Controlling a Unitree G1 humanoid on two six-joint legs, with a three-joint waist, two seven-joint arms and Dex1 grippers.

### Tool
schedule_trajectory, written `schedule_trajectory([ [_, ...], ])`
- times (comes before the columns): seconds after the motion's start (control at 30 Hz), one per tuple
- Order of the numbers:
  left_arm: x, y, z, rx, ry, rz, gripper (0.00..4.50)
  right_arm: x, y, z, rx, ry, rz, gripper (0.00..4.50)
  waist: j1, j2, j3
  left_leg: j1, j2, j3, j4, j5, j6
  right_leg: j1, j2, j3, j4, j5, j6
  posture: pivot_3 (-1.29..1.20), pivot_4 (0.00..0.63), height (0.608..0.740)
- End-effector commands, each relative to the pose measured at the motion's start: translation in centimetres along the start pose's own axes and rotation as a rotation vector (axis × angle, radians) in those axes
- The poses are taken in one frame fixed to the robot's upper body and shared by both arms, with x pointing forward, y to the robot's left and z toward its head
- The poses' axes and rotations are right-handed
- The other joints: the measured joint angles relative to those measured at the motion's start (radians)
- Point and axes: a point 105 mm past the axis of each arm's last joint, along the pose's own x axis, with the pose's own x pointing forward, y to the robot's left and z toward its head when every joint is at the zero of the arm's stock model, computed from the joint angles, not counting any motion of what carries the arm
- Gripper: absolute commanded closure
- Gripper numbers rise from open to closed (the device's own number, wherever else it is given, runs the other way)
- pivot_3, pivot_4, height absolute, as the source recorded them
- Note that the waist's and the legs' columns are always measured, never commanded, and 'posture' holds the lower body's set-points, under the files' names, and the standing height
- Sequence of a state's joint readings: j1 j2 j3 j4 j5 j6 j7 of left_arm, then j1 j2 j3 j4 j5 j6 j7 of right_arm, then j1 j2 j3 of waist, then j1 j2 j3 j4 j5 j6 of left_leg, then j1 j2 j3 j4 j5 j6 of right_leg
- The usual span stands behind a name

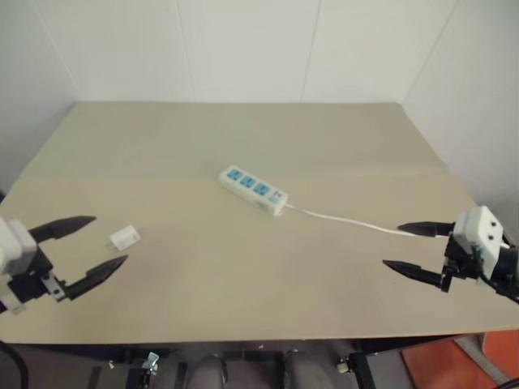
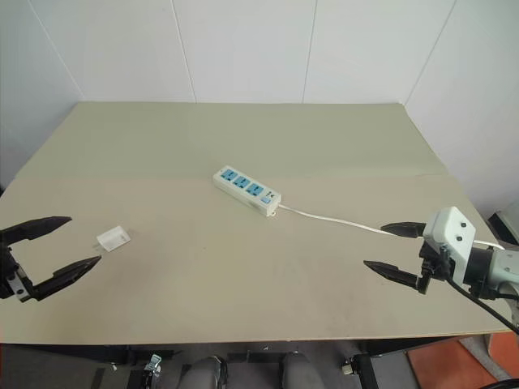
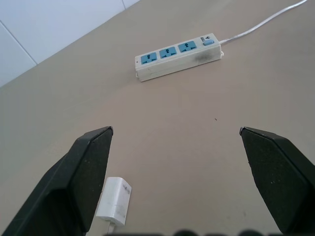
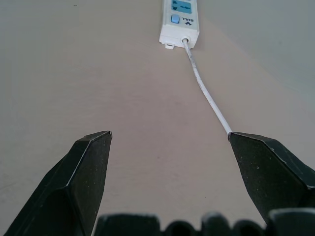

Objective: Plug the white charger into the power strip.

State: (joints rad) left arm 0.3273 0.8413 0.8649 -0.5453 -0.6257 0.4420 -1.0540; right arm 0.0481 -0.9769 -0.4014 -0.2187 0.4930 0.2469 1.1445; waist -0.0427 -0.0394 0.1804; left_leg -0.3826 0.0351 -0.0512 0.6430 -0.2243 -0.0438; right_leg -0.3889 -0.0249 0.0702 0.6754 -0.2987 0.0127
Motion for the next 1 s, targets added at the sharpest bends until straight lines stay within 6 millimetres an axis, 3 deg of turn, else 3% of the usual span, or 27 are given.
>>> schedule_trajectory([
  [0.03, 0.2, 0.0, 0.8, 0.038, -0.008, -0.007, 0.0, 0.0, -0.4, 1.0, -0.035, -0.024, -0.013, 0.05, 0.0, 0.0, 0.0, 0.0, 0.0, 0.0, 0.0, 0.0, 0.0, 0.0, 0.0, 0.0, 0.0, 0.0, 0.0, 0.0, 0.15, 0.74],
  [0.33, 0.7, -0.2, 0.8, 0.034, -0.027, -0.026, 0.0, 0.9, -0.4, 1.0, -0.038, -0.044, -0.004, 0.05, 0.0, 0.0, 0.0, 0.0, 0.0, 0.0, 0.0, 0.0, 0.0, 0.0, 0.0, 0.0, 0.0, 0.001, -0.001, 0.0, 0.15, 0.74],
  [0.47, 1.0, -0.3, 0.9, 0.034, -0.034, -0.035, 0.0, 3.9, 0.0, 1.2, 0.012, -0.141, 0.002, 0.05, -0.005, 0.0, 0.0, 0.001, 0.001, 0.0, 0.0, 0.0, 0.0, 0.0, 0.001, 0.0, 0.001, 0.003, -0.004, 0.0, 0.15, 0.74],
  [0.7, 1.8, -0.5, 1.1, 0.034, -0.055, -0.061, 0.0, 13.0, -2.4, 0.5, 0.051, -0.151, -0.136, 0.05, -0.009, 0.001, 0.0, 0.0, 0.0, 0.0, 0.0, 0.0, 0.0, -0.001, 0.001, 0.001, 0.002, 0.003, -0.006, 0.0, 0.15, 0.74],
  [0.83, 2.0, -0.6, 1.0, 0.031, -0.06, -0.065, 0.0, 17.0, -3.1, 0.3, 0.021, -0.109, -0.118, 0.05, -0.006, 0.001, 0.001, -0.001, 0.0, 0.0, 0.0, 0.0, 0.0, -0.003, 0.001, 0.0, 0.002, 0.004, -0.006, 0.0, 0.15, 0.74],
  [1.0, 2.2, -0.9, 1.0, 0.028, -0.065, -0.067, 0.0, 19.7, -3.8, -0.3, 0.076, -0.068, -0.094, 0.05, -0.003, 0.001, 0.001, -0.002, -0.001, -0.001, 0.0, 0.0, 0.0, -0.004, -0.001, 0.0, 0.002, 0.004, -0.007, 0.0, 0.15, 0.74],
])
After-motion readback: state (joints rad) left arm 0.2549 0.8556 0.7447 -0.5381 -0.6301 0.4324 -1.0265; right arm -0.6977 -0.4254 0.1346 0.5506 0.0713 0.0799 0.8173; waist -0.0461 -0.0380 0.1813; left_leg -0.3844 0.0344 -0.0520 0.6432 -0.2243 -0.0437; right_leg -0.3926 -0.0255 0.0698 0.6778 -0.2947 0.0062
